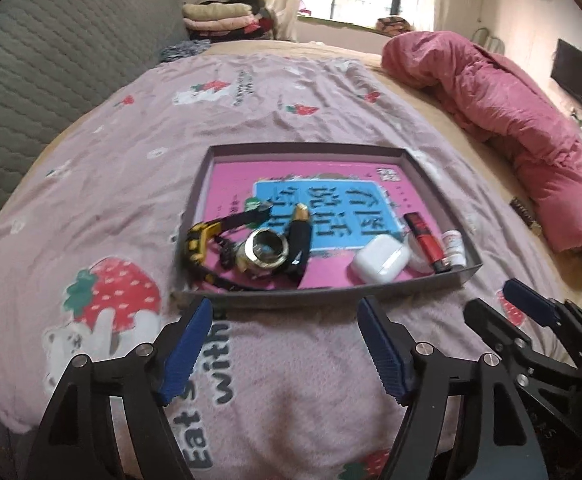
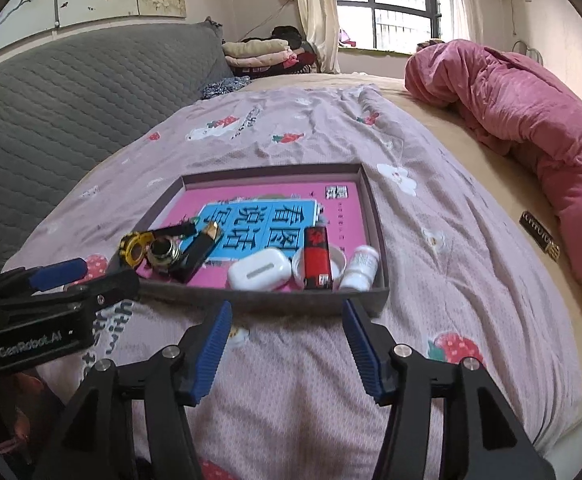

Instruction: Organize rigid objects

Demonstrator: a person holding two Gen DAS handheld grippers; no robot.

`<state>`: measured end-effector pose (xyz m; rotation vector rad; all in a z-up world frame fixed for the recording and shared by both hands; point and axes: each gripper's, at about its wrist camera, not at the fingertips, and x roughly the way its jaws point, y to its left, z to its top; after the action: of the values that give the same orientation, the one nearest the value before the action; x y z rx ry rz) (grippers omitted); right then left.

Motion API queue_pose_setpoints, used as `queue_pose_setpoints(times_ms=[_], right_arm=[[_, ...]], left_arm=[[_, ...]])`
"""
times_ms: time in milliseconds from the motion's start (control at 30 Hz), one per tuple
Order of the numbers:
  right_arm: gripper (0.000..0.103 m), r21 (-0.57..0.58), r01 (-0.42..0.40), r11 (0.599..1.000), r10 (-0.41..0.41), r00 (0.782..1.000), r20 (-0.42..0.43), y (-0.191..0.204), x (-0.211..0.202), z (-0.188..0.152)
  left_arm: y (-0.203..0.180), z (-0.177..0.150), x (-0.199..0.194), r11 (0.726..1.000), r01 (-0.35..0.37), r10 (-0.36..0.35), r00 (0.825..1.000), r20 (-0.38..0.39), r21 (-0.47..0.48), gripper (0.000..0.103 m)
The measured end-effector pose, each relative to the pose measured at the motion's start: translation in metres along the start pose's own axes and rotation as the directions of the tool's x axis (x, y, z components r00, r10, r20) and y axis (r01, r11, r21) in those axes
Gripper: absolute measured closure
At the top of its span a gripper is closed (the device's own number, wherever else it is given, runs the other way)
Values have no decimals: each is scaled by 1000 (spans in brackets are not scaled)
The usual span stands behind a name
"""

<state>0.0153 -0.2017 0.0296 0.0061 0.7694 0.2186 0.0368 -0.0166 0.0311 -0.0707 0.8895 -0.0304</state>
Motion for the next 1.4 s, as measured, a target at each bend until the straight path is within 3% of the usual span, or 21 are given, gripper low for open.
queue_pose_setpoints(times_ms=[100,333,533,900,1400], right_arm=[[40,-4,7,1000,-7,1000,5,1,-4,-4],[40,12,26,1000,-26,999,31,1,-13,-12],[40,31,38,999,-39,999,13,-2,-9,-17],[40,-69,62,996,-61,998,8,15,6,-31],[40,-89,80,993,-82,997,-14,14,21,-35]], left_arm=[[5,-6,0,1000,-4,3,1000,-14,-21,27],[11,-19,2,998,-30,27,999,-42,-53,27],[5,-27,4,999,-25,23,998,-50,-29,27],[0,-37,16,1000,-20,20,998,-61,-2,27],[-2,-44,31,1000,-24,25,997,-76,6,27]])
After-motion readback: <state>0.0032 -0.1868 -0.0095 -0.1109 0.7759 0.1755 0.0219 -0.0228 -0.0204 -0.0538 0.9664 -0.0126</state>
